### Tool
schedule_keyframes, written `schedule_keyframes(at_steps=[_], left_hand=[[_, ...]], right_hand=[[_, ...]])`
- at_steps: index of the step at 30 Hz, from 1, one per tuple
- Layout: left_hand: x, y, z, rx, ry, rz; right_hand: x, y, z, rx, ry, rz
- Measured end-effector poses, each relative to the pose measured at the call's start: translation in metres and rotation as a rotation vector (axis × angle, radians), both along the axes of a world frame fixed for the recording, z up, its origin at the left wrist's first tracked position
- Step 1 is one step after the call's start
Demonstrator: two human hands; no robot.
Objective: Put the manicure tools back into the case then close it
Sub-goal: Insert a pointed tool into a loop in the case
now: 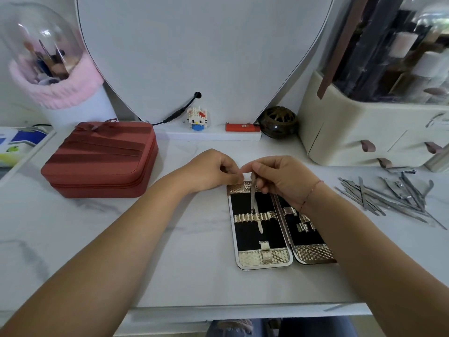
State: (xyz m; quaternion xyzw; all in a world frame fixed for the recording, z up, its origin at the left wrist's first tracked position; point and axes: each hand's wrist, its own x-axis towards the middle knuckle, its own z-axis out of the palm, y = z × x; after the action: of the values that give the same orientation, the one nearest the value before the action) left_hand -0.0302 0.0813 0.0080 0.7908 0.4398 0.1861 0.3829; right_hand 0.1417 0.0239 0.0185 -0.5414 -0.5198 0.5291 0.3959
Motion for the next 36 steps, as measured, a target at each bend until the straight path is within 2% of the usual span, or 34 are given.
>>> schedule_keyframes(at_steps=[8,16,20,26,30,32,36], left_hand=[[-0.003,0.000,0.003,-0.042,-0.009,-0.014],[-0.003,0.000,0.003,-0.053,-0.007,-0.010],[-0.002,0.000,0.004,-0.057,-0.014,-0.013],[-0.002,0.000,0.004,-0.046,0.000,-0.019],[-0.002,-0.001,0.004,-0.049,0.000,-0.013],[-0.002,-0.001,0.004,-0.051,-0.002,-0.017],[-0.002,-0.001,0.003,-0.057,-0.004,-0.013]], right_hand=[[-0.003,0.004,-0.006,0.089,-0.146,-0.099],[0.004,0.005,-0.003,0.129,-0.463,-0.029],[0.010,0.008,-0.001,0.072,-0.472,-0.011],[0.010,0.006,0.000,0.176,-0.623,0.104],[0.014,0.000,0.004,0.206,-0.642,0.171],[0.016,-0.003,0.005,0.263,-0.709,0.205],[0.018,-0.010,0.003,0.494,-0.986,0.311]])
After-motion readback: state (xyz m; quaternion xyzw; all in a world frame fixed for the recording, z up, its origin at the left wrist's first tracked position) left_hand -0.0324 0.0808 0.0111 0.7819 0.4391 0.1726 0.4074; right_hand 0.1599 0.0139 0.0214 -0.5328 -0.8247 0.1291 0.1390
